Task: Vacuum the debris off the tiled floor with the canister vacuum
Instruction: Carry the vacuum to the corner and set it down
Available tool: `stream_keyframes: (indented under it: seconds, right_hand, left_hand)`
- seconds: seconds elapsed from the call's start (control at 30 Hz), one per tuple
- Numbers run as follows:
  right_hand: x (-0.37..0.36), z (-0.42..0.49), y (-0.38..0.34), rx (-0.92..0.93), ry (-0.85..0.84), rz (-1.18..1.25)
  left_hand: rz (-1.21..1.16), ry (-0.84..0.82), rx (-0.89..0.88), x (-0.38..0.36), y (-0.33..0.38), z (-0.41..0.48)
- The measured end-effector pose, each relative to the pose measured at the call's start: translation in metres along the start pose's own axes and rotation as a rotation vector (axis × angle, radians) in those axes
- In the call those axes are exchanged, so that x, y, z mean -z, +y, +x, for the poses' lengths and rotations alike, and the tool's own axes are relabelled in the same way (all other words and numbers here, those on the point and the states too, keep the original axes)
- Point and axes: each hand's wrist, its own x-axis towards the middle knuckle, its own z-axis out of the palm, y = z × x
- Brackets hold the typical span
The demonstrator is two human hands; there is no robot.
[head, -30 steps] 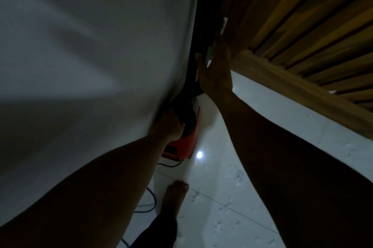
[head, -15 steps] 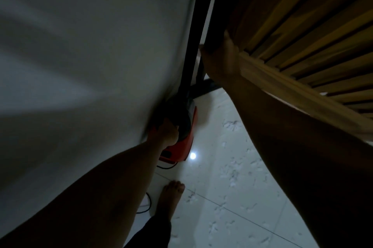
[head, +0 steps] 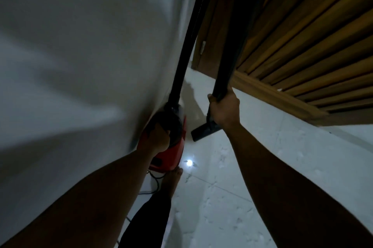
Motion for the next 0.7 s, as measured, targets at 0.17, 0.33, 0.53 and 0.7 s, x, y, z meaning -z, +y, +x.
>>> stream_keyframes:
  seconds: [0.17, 0.33, 0.53, 0.7]
  right_hand:
    - [0.05, -0.109, -0.008, 0.043, 0.048, 0.002]
    - [0.107, -0.23, -0.006, 0.087, 0.088, 0.028]
    - [0.172, -0.383, 0.018, 0.182, 0.181, 0.138]
    - [0.179, -0.465, 0.041, 0.177, 0.158, 0.178]
  left_hand:
    - [-0.084, 0.049, -0.023, 0.005, -0.02, -0.091]
    - [-0.113, 0.147, -0.171, -0.004, -0.043, -0.209]
    - [-0.154, 0.263, -0.203, -0.027, -0.091, -0.339]
    - [-0.2, 0.251, -0.276, -0.057, -0.135, -0.402]
